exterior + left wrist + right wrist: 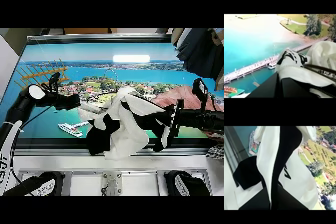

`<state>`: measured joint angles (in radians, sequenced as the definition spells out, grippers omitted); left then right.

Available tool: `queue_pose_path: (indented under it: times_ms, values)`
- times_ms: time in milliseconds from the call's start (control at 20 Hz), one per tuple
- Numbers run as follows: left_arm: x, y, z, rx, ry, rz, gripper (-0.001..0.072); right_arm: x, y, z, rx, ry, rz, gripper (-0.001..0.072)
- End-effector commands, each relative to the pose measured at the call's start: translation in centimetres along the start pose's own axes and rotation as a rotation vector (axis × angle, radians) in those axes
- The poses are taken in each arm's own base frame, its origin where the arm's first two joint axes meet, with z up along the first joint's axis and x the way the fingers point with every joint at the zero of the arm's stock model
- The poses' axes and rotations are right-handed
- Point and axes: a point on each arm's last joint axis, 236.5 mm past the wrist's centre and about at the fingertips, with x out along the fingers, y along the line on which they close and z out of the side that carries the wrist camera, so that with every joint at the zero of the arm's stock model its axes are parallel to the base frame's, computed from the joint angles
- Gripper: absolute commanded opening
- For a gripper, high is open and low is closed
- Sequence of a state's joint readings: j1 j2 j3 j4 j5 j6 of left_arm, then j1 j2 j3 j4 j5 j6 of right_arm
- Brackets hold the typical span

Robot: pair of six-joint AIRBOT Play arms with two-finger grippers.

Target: Fold the clothes and pants, and hang the long-sleeved shirts on hangers.

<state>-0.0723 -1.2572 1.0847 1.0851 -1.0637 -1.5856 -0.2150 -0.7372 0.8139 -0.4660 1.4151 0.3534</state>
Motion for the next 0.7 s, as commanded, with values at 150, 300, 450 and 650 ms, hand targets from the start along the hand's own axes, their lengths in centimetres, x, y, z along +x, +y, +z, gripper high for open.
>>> queue_pose_path:
  times_ms: [150, 300, 450, 650]
  values:
    - [-1.6, -0.2, 1.6, 0.093, 0.065, 0.07, 0.0016, -0.4, 1.0, 1.7, -0.004, -0.064, 0.014, 0.001]
    - [0.4, -1.0, -0.3, 0.138, 0.13, 0.068, 0.0016, -0.9, 1.5, 4.6, -0.042, -0.182, 0.016, 0.0009]
    - [1.6, -0.4, -1.0, 0.126, 0.171, 0.075, 0.0016, -0.9, 1.9, 4.7, -0.043, -0.187, 0.03, 0.001]
    - [1.5, -0.3, -0.3, 0.122, 0.159, 0.075, 0.0016, -0.8, 2.5, 3.5, -0.021, -0.133, 0.052, 0.001]
